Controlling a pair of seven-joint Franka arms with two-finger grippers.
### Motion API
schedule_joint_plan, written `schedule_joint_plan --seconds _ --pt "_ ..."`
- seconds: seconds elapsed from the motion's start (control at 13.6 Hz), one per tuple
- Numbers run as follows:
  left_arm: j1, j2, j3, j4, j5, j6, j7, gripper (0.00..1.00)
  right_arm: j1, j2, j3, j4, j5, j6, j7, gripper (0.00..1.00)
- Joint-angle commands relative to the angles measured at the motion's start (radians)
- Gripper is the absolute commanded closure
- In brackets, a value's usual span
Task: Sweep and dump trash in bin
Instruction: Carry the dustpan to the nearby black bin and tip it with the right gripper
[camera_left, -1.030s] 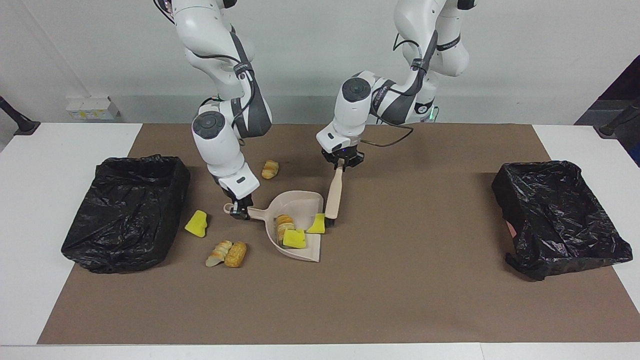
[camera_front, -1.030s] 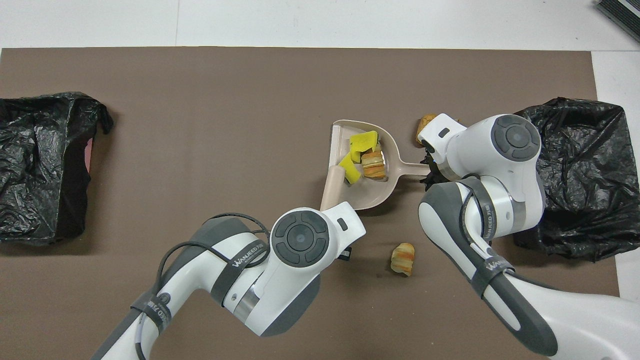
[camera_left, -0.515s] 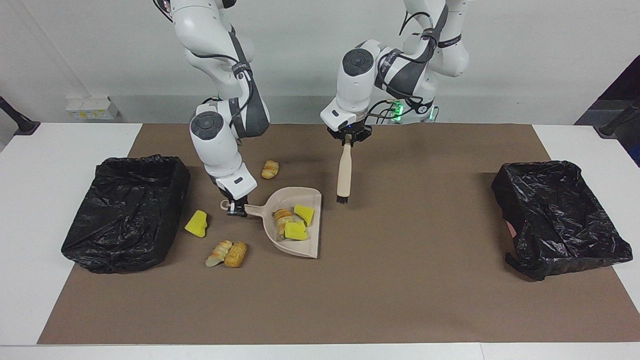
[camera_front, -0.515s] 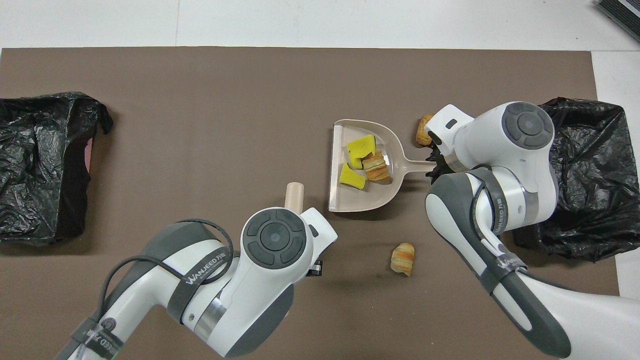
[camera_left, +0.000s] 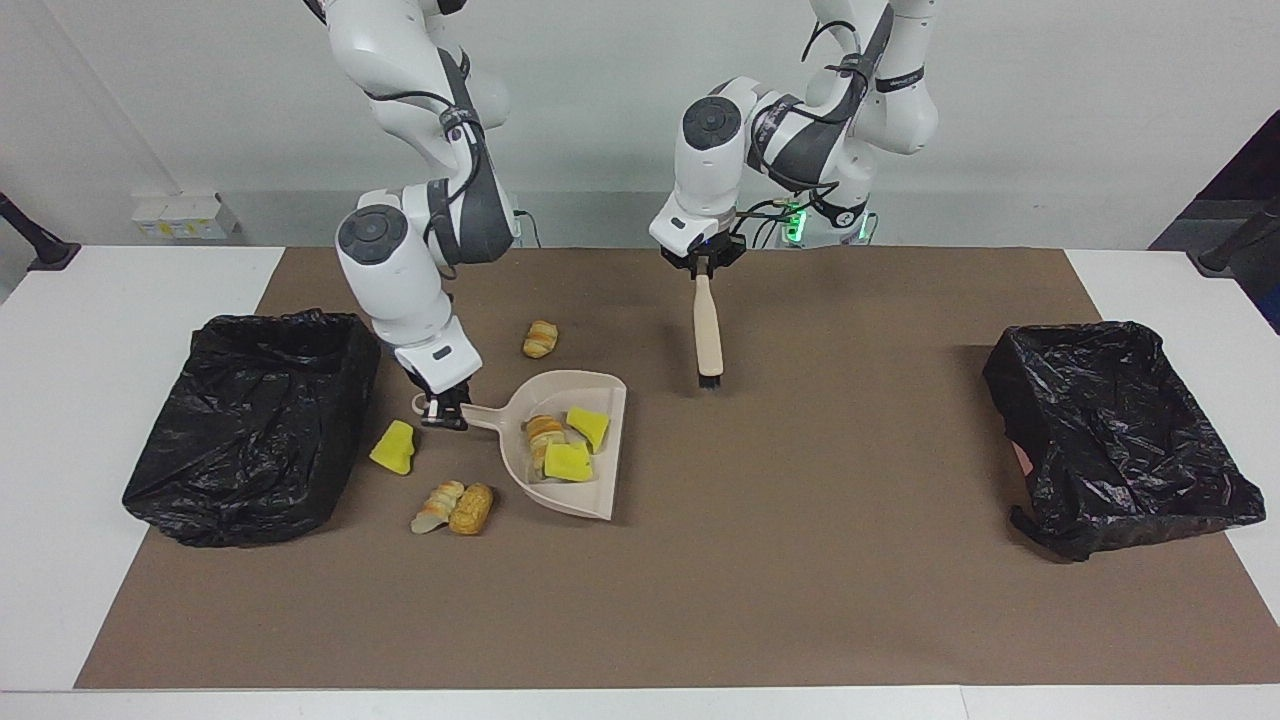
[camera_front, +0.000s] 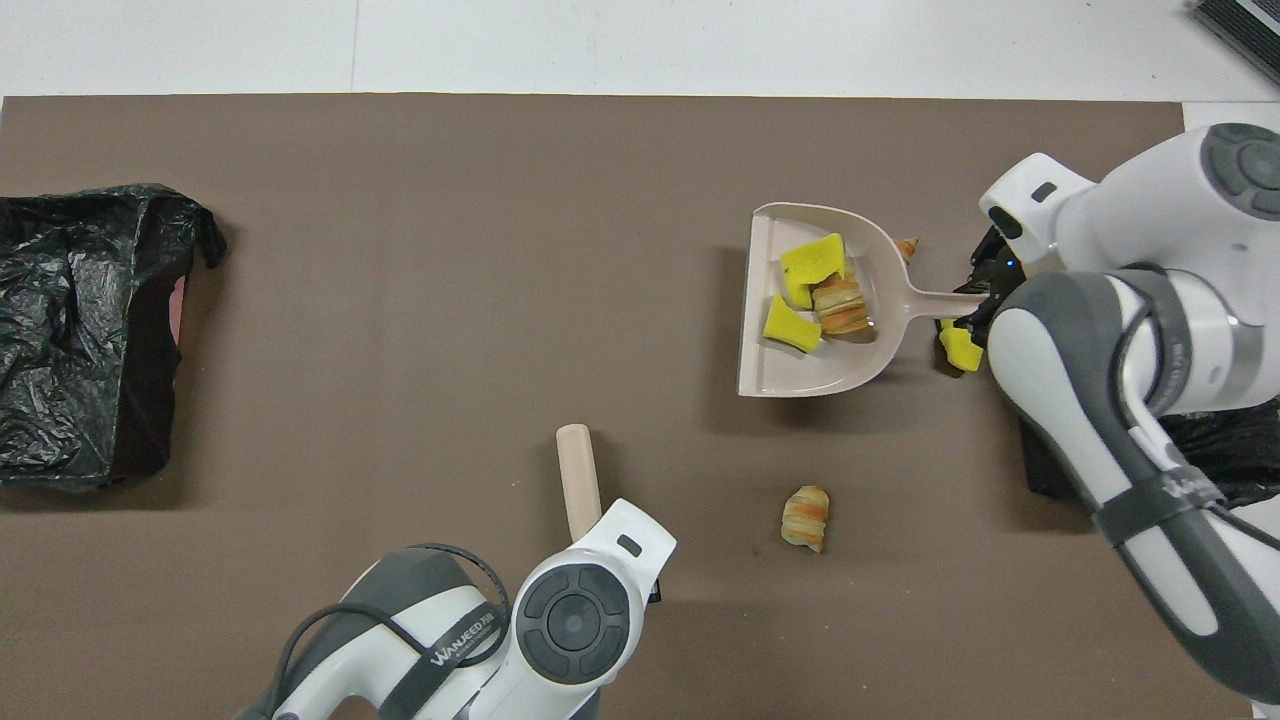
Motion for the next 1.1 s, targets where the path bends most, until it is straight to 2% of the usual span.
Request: schedule_joint_plan --seconds 0.0,0.22,0.59,0.66,0.74,0.81,0.88,1.03 --pt "-0.020 -0.050 0.017 -0.076 0.011 0.047 -0.032 1.00 -0.102 -0.006 0.010 0.048 0.007 -0.074 -0.104 1.00" --pt "-0.020 -0.056 0.017 -0.107 0.011 0.050 0.092 1.00 -0.223 -0.007 0.010 0.104 0.031 -0.107 -0.127 1.00" --pt "-0.014 -0.055 0.020 -0.125 0.011 0.066 0.100 1.00 -0.384 -0.004 0.005 0.182 0.016 -0.146 -0.256 1.00" --pt "-0.013 -0.055 0.020 -0.128 0.010 0.079 0.102 0.97 -0.401 -0.004 -0.002 0.189 0.000 -0.162 -0.297 1.00" --pt "-0.007 -0.052 0.020 -0.127 0.011 0.079 0.100 0.89 -0.421 -0.006 -0.018 0.190 -0.029 -0.163 -0.336 1.00" --pt "0.003 -0.046 0.020 -0.119 0.011 0.079 0.099 0.49 -0.438 -0.016 -0.030 0.201 -0.053 -0.165 -0.365 1.00" --pt "0.004 -0.041 0.023 -0.113 0.011 0.074 0.094 0.00 -0.446 -0.023 -0.036 0.210 -0.103 -0.160 -0.373 1.00" --pt "0.032 -0.029 0.026 -0.089 0.011 0.059 0.097 0.00 -0.438 -0.052 -0.021 0.209 -0.270 -0.145 -0.353 1.00"
